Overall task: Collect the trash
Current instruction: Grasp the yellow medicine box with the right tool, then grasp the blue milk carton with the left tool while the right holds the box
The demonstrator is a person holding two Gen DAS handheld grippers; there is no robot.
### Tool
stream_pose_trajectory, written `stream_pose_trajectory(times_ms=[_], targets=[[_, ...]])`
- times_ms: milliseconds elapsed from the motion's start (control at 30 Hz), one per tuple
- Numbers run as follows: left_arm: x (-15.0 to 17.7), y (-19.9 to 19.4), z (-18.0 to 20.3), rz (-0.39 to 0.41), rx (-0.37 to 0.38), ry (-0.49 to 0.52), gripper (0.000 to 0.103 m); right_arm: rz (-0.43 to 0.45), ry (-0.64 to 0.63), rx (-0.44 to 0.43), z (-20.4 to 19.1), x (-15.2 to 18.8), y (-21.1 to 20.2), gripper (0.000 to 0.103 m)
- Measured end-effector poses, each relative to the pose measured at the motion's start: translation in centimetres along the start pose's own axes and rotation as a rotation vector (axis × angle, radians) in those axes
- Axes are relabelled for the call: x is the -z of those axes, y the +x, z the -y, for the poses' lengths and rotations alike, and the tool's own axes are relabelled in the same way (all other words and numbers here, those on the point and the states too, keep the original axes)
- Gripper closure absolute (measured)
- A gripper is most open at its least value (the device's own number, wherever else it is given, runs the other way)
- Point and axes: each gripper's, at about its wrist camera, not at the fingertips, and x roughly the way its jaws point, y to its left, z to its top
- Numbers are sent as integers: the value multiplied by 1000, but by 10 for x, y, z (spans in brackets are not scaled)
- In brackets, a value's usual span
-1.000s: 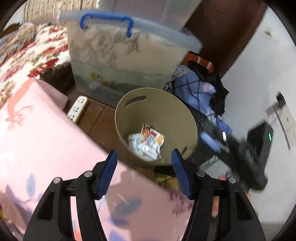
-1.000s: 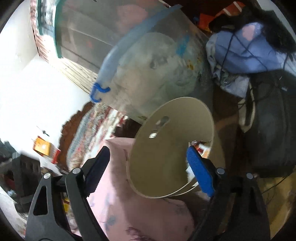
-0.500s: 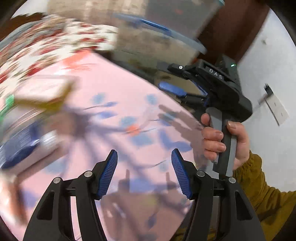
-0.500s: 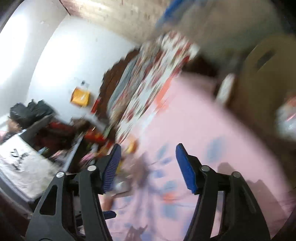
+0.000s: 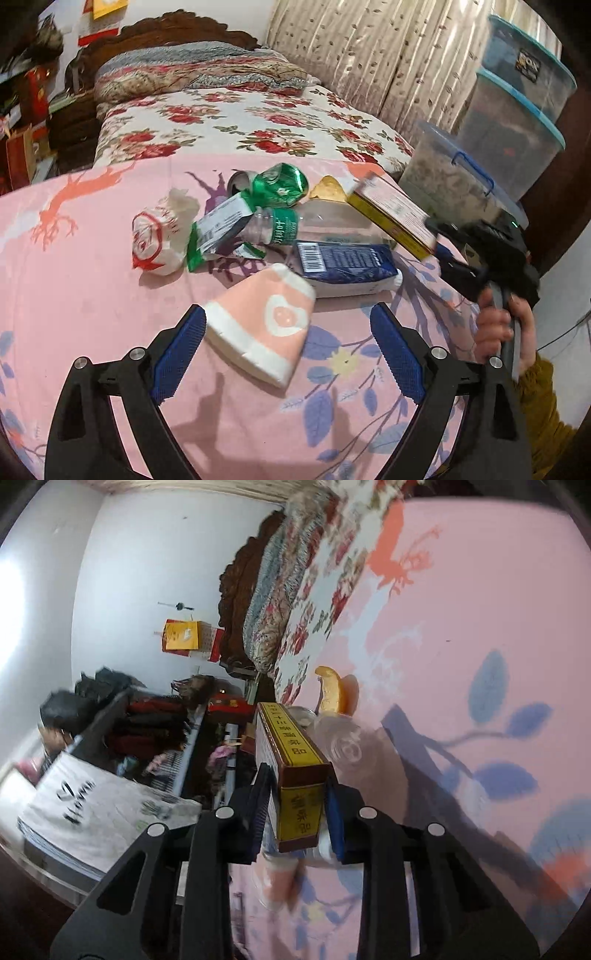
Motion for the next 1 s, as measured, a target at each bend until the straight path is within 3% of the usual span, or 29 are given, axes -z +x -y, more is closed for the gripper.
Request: stream_pose_trajectory(times_ms=[200,367,467,533,700,833,900,967,1000], targets=[[-1,29,-10,-34,-36,20,13,23,-16,6,15,46,-63,73],[-10,57,-23,-75,-35,1,13,80,23,76,37,85,-118,75],[-13,68,-25,-119,-24,-45,13,86,24,127,43,103,-132,75],[-15,65,-19,-105,-22,-46,13,95,15,138,43,108,-138,75],[-22,44,22,-7,-64,87,13,88,4,150,42,107,-137,73],[-24,56,68,-26,-101,289,13,104,35,161,50,104,-137,69],[-24,69,85,-49,-104,374,13,124,19,181,47,106,-140,63],[-25,90,96,-99,-122,429,13,165,-58,233,35,108,-147,35],[-26,100,99,-131,-133,439,13,179,-90,259,30,109,-149,27]])
